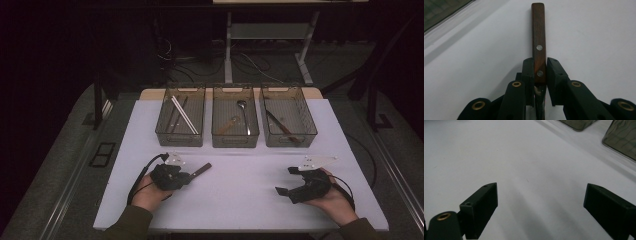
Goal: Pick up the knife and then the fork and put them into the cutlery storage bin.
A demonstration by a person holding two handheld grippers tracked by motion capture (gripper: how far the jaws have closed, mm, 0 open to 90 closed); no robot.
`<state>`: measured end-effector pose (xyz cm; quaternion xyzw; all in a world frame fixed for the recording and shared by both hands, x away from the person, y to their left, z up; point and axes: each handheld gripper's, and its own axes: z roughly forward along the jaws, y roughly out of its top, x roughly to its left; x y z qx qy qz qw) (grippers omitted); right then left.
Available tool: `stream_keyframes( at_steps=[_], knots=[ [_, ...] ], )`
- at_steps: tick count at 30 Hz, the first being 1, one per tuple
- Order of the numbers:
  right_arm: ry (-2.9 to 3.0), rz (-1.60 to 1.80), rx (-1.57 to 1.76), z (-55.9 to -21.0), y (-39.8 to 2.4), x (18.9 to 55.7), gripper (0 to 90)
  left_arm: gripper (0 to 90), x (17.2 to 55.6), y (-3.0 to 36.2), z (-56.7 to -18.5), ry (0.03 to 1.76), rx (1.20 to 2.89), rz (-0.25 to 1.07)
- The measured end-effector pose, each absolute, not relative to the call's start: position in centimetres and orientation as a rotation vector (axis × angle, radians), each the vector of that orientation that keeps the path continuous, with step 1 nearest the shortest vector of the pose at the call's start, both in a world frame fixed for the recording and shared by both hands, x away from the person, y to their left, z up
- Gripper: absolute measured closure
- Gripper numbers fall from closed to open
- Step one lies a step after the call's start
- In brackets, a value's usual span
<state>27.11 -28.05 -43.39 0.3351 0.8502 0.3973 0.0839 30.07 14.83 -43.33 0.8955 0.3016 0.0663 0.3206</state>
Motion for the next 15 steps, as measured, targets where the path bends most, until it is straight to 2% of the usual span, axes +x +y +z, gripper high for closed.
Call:
stream_keyframes(
  at_steps=[15],
  knots=[
    [2.611,1.205,0.938,-42.6,-27.3,27.9,11.9,77.0,29.6,12.9,-40.6,0.678,2.293,0.136]
  ],
)
